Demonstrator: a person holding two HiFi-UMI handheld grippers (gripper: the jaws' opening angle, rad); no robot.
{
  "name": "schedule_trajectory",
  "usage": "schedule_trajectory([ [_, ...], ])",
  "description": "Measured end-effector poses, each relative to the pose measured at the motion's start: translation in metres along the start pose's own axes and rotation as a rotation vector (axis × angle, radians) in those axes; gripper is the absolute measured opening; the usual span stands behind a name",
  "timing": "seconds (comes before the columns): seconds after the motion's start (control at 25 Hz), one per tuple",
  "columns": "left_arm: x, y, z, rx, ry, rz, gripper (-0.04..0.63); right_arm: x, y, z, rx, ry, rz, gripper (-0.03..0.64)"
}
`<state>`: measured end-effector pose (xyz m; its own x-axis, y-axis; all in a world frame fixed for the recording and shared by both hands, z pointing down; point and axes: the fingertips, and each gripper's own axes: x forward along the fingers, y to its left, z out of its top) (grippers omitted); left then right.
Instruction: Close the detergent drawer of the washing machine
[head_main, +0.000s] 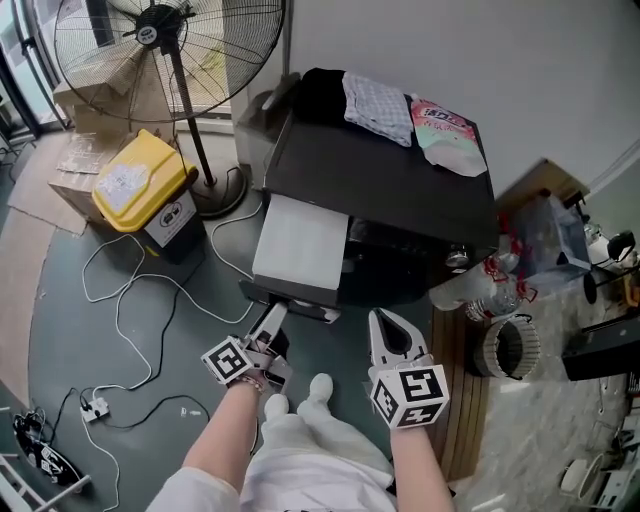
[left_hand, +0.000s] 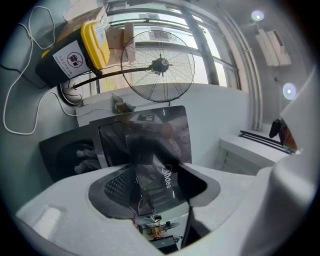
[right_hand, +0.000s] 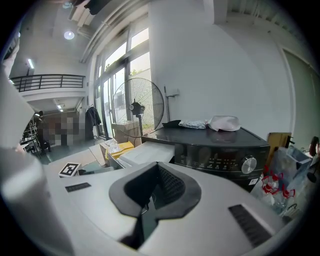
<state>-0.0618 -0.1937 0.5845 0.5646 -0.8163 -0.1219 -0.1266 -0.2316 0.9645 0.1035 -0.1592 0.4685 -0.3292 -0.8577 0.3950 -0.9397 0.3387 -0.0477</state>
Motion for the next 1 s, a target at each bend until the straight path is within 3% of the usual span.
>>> schedule_trajectory([
  [1.0,0.047,0.009,0.023,-0.007,0.011,0.007,0.262,0.042,-0.006,0.006,-0.034,0.022,0.016,0.0],
])
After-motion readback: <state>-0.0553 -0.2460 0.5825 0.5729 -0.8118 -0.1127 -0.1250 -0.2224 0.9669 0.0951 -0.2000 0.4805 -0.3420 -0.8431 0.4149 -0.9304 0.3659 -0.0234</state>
